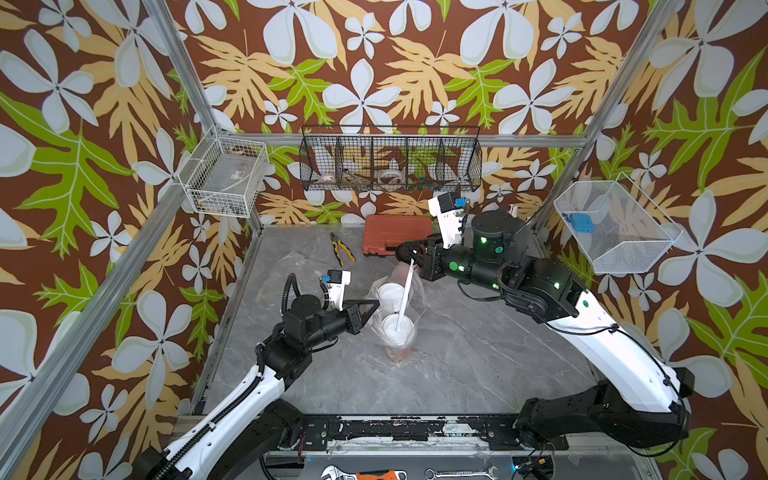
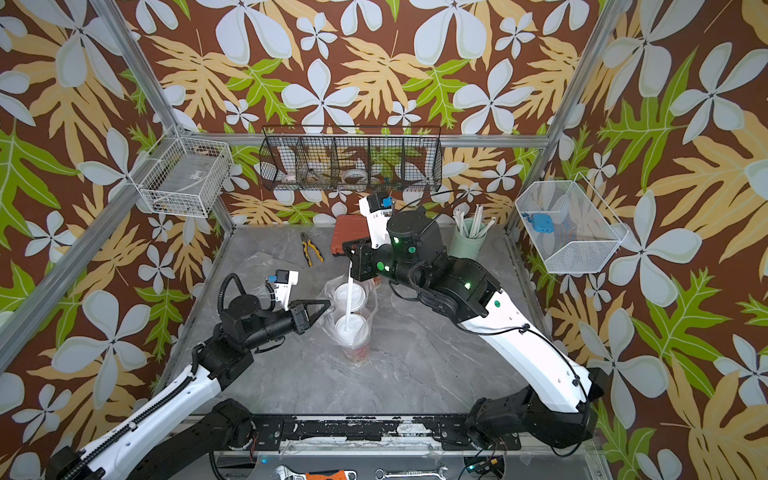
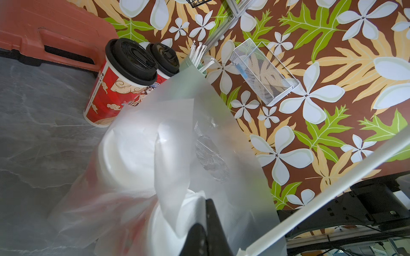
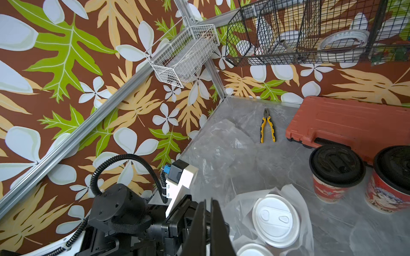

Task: Pack milk tea into plastic carrier bags
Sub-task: Place the straw in the plastic carrier bag.

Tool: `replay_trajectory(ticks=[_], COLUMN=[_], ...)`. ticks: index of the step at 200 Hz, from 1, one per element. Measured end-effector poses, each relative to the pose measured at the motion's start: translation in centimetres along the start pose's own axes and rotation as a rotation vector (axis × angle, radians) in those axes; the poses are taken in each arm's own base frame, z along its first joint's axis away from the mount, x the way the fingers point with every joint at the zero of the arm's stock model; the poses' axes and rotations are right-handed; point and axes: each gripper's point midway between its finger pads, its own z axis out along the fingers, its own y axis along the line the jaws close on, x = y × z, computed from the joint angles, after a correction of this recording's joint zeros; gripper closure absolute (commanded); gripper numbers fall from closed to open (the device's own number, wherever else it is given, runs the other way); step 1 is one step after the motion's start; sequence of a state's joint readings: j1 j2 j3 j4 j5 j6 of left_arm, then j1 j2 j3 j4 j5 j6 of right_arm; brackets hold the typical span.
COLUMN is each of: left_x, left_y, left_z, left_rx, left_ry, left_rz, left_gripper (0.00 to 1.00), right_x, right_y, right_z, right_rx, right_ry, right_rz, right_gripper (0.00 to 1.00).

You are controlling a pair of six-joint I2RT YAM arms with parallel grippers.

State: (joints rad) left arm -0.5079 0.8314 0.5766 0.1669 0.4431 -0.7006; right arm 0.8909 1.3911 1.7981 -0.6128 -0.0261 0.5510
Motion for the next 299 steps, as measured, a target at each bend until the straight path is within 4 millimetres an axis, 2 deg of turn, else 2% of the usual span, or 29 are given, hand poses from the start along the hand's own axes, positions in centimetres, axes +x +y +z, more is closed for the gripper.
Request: replay_trajectory(ticks=[46, 80, 110, 150, 197, 233, 299], left_x=[0.0, 0.2, 0.3, 0.1, -0.3, -0.2, 0.0], left_y=[-0.1, 0.0, 0.1, 0.3, 0.3, 0.4, 0.8], left_z=[-0.2, -0.2, -0.3, -0.3, -0.6, -0.6, -0.4], left_rx=[0.002, -0.004, -0.007, -0.019, -0.030, -0.035, -0.043], left_ry=[-0.001, 0.004, 0.006, -0.004, -0.027, -0.026, -0.016], left_rz=[-0.003, -0.006, -0.008, -0.008, -0.004, -0.006, -0.011], left_gripper=[1.00, 1.00, 1.00, 1.00, 1.00, 1.00, 1.00], right_x=[-0.8, -3.3, -4.1, -2.7, -1.0, -0.7, -1.3], right_y=[-1.2, -1.8, -2.2, -3.5, -4.7, -4.5, -3.3], right_z=[0.8, 1.2, 2.6, 4.7, 5.7, 6.2, 5.8], right_rx=[0.058, 0.111, 0.146, 0.173, 0.164, 0.124, 0.052], right_ry=[-0.085, -0.191, -0.243, -0.260, -0.309, -0.328, -0.350], right_rz=[-0.007, -0.043, -0.069, -0.086, -0.024, 0.033, 0.105], right_gripper=[1.00, 1.00, 1.00, 1.00, 1.00, 1.00, 1.00])
